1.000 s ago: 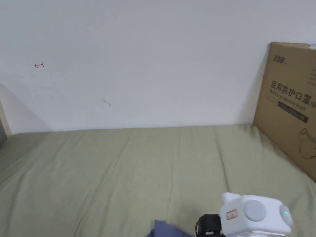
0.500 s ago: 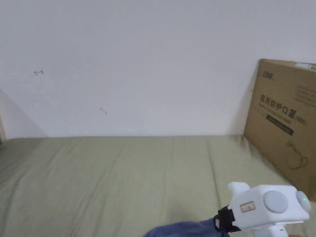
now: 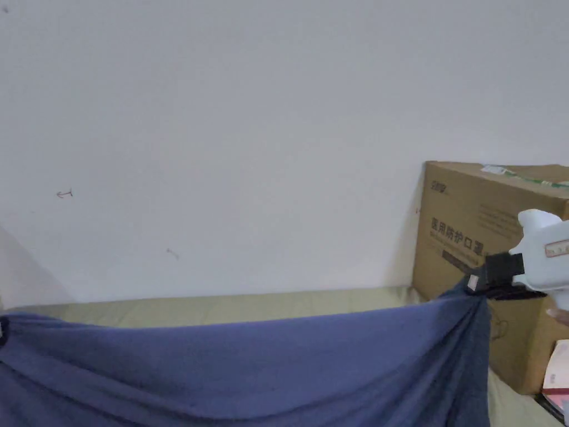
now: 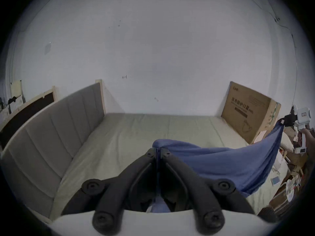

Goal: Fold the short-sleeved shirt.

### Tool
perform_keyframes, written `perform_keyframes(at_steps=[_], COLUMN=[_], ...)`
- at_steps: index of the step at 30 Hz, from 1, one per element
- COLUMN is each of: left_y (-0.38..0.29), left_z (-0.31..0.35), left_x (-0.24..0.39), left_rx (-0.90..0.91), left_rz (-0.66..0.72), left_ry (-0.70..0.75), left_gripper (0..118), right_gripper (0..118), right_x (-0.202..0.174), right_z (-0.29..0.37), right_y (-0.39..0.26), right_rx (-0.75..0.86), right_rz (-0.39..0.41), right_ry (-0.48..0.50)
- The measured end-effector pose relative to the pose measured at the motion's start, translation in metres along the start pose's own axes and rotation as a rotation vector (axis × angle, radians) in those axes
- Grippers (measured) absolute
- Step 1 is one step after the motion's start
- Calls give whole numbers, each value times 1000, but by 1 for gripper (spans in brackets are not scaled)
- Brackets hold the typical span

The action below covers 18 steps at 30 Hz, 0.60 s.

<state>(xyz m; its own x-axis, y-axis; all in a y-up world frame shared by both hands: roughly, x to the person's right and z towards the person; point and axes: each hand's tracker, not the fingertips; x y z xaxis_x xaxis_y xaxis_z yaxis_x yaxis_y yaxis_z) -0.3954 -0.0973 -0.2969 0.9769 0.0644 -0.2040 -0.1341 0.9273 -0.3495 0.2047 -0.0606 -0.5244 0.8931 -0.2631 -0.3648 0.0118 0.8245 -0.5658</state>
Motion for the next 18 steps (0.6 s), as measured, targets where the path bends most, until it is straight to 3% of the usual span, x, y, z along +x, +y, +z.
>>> perform_keyframes(at_steps=[8, 18], left_y=[90, 132], left_z=[-39, -115], left_x=[18, 34], left_rx=[59, 211], left_rz=[-8, 109], left_ry=[-5, 22], left_gripper=[2, 2], right_gripper=[0, 0], right_x=[-28, -17], right_z=[10, -46], right_y=[93, 157], right_rx=[164, 355], right_rz=[72, 10], right_ry=[-65, -123])
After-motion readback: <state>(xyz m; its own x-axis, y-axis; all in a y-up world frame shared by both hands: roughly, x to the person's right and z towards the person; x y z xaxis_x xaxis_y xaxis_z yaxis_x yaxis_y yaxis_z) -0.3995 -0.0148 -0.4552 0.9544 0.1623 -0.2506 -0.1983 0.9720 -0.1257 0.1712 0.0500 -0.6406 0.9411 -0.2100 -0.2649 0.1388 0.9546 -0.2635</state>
